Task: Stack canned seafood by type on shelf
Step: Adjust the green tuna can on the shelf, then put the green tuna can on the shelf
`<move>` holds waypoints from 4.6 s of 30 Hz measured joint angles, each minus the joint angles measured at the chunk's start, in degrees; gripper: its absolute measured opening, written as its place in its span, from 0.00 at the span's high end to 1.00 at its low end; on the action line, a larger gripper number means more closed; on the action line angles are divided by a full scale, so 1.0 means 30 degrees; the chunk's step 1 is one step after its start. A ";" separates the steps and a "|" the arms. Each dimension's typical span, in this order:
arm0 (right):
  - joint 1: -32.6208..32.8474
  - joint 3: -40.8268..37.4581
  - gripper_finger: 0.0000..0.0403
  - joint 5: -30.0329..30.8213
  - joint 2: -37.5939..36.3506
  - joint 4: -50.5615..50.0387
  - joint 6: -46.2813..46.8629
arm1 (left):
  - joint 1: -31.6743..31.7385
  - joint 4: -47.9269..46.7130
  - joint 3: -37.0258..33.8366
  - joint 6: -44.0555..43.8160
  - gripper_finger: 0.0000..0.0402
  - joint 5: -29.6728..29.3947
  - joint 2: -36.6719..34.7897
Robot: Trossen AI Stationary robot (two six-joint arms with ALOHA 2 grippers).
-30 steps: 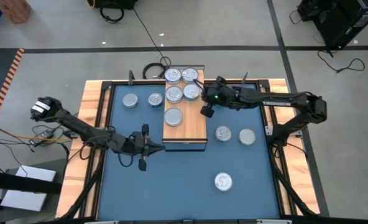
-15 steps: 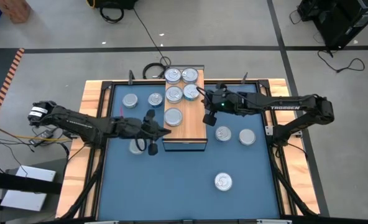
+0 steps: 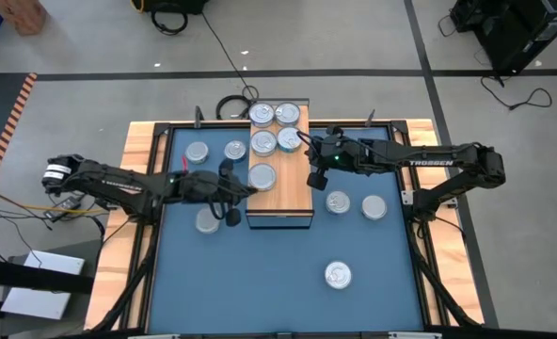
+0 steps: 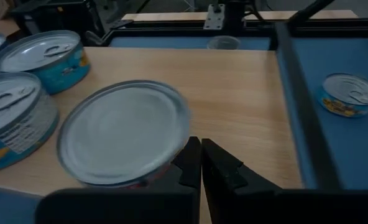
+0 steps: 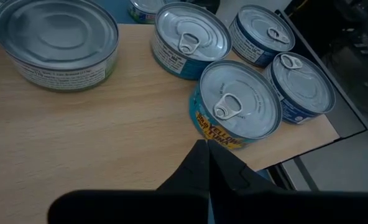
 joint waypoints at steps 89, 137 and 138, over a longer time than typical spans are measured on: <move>1.4127 -0.4350 0.99 1.0142 -0.4371 0.9911 -0.2523 | 1.6502 -1.3598 0.2024 0.6443 0.99 -0.1664 0.6141; 1.4128 -0.4350 0.99 1.0142 -0.4357 0.9850 -0.2457 | 0.9705 -2.2966 0.2164 -0.0420 1.00 0.4322 0.5218; 1.4127 -0.4350 0.99 1.0142 -0.4357 0.9857 -0.2457 | 0.9473 -2.3040 0.2164 -0.0572 1.00 0.4573 0.5216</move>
